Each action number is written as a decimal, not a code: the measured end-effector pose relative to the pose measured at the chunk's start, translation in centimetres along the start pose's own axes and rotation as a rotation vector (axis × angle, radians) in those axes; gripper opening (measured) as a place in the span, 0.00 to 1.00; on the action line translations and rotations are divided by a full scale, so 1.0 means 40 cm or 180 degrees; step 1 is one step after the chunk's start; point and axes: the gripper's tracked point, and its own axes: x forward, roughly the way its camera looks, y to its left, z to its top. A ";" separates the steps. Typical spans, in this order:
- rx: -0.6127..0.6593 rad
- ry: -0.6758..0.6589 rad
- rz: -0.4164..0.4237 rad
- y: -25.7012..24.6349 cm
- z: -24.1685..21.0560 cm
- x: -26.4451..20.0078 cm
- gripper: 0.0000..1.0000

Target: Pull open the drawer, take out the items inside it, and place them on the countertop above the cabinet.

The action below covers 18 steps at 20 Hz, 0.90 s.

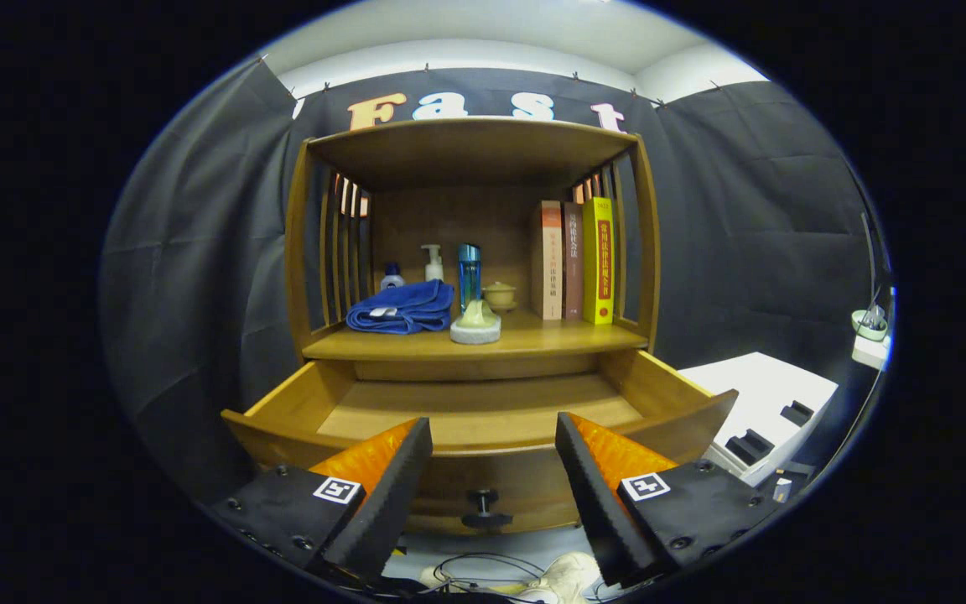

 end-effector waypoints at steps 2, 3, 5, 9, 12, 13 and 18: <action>-0.0004 0.0025 -0.0036 -0.008 -0.031 -0.004 0.97; -0.0022 0.0029 -0.0020 -0.001 -0.040 -0.003 0.97; -0.0077 0.0079 0.0019 0.007 -0.062 0.003 0.97; -0.0139 0.0128 0.0040 0.019 -0.089 0.020 0.97; -0.0117 0.0150 0.0040 0.031 -0.102 0.042 0.97; -0.0116 0.0141 0.0038 0.033 -0.097 0.053 0.97; -0.0199 0.0075 0.0186 0.069 -0.072 0.068 0.95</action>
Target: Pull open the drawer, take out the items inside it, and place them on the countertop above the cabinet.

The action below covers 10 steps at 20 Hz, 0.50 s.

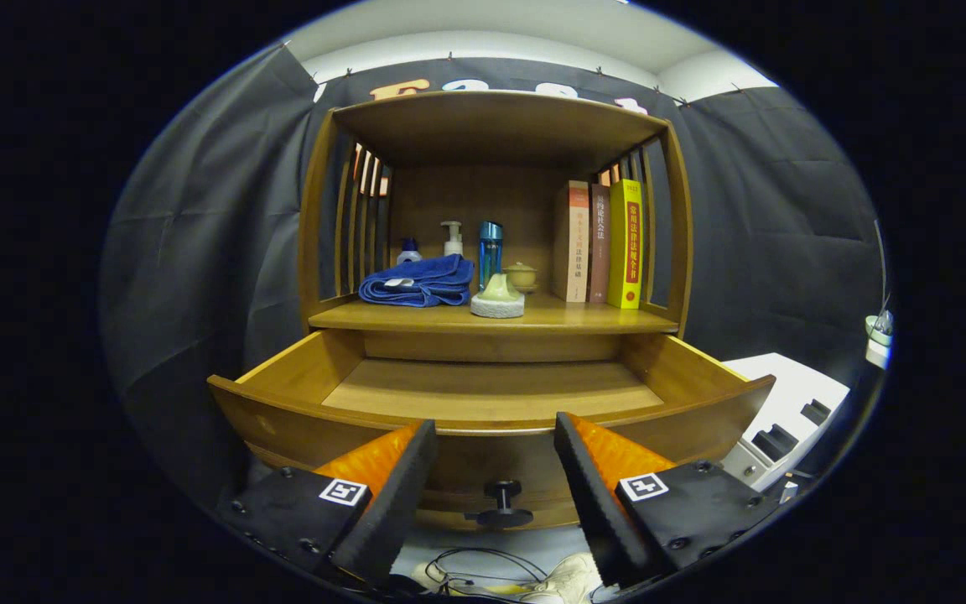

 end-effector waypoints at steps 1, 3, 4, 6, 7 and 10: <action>-0.0016 0.0002 0.0003 0.004 0.003 0.004 0.95; -0.0002 -0.0002 -0.0020 0.009 0.003 0.012 0.94; -0.0006 -0.0003 -0.0034 0.010 0.004 0.015 0.94; -0.0003 0.0005 -0.0038 0.011 0.003 0.022 0.94; 0.0003 0.0016 -0.0038 0.011 0.004 0.026 0.94; -0.0037 0.0036 -0.0036 0.012 0.007 0.040 0.94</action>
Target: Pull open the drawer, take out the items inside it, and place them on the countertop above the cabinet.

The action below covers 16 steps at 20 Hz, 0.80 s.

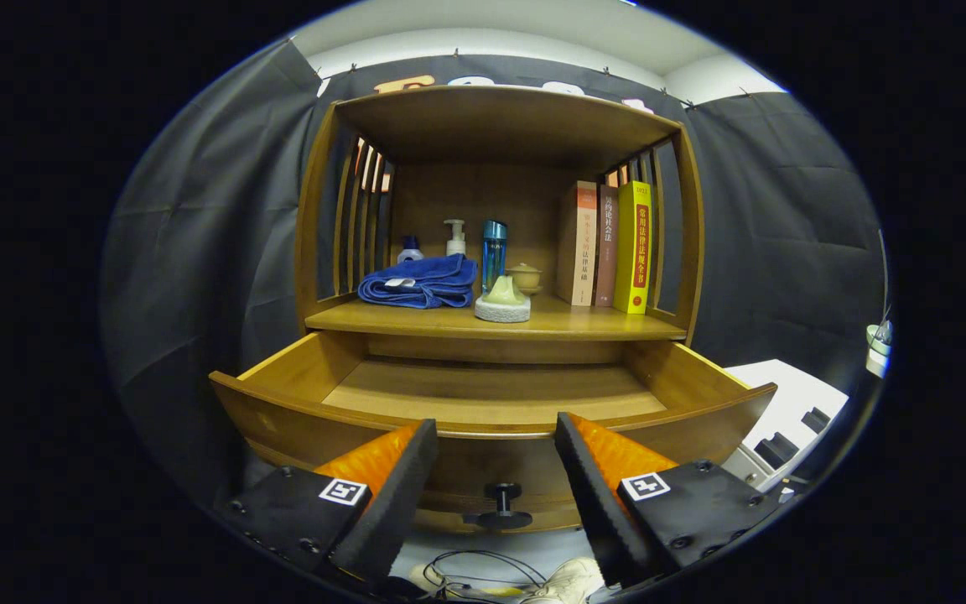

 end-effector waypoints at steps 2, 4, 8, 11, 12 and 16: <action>0.0005 0.0009 -0.0004 0.000 0.000 0.011 0.94; 0.0008 0.0011 -0.0006 -0.001 0.001 0.020 0.94; 0.0013 0.0034 -0.0011 -0.001 0.003 0.040 0.95; 0.0028 0.0026 -0.0039 -0.003 0.007 0.057 0.95; 0.0032 0.0009 -0.0049 -0.004 0.013 0.065 0.95; -0.0030 0.0011 -0.0051 -0.001 0.025 0.102 0.95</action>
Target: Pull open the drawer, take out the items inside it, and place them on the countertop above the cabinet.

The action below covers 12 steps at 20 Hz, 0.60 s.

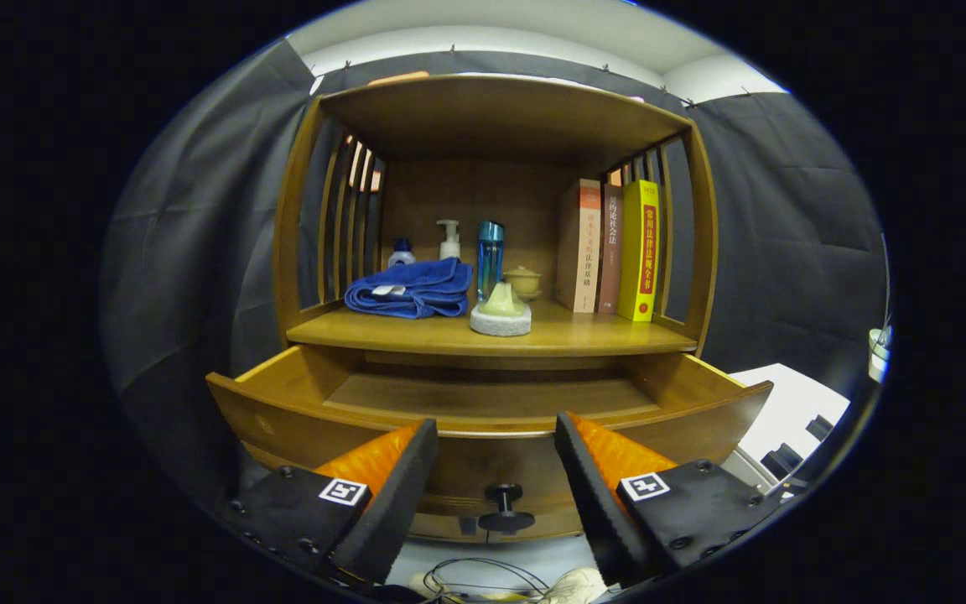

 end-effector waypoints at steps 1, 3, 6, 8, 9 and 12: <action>-0.0027 0.0018 0.0013 0.004 0.000 0.004 0.94; -0.0049 0.0026 0.0028 0.003 0.001 0.019 0.94; 0.0026 0.0053 0.0048 0.003 -0.001 0.042 0.94; 0.0087 0.0077 0.0046 0.002 -0.004 0.058 0.94; 0.0099 0.0081 0.0041 0.001 -0.003 0.069 0.94; 0.0038 0.0090 0.0029 0.002 0.000 0.096 0.94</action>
